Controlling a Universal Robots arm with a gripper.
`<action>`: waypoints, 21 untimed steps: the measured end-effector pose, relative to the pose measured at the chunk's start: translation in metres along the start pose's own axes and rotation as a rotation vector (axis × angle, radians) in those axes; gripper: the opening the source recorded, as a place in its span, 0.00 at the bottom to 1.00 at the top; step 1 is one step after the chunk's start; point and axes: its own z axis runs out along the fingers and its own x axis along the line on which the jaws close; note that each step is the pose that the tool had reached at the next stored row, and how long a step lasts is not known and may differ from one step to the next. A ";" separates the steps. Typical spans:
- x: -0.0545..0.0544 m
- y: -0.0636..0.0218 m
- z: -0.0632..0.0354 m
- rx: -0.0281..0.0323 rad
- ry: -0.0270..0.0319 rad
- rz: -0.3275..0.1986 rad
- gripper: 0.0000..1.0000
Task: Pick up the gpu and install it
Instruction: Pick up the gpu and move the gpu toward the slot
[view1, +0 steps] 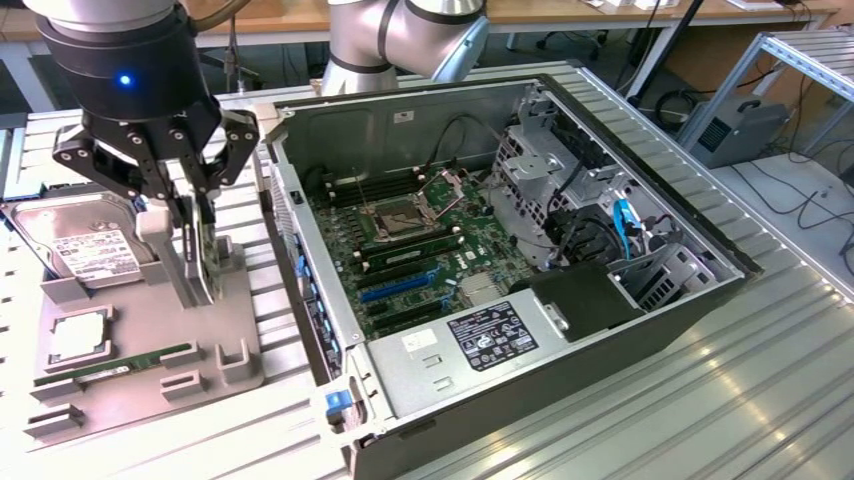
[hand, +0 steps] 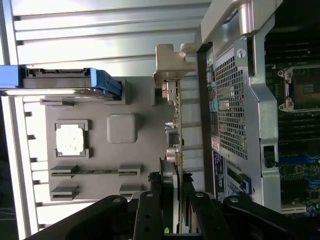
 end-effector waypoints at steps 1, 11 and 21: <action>0.000 0.0000 -0.0002 0.0000 0.0000 0.000 0.27; 0.000 0.0000 -0.0024 0.0001 0.0000 0.000 0.27; 0.000 0.0000 -0.0042 0.0001 0.0001 0.000 0.27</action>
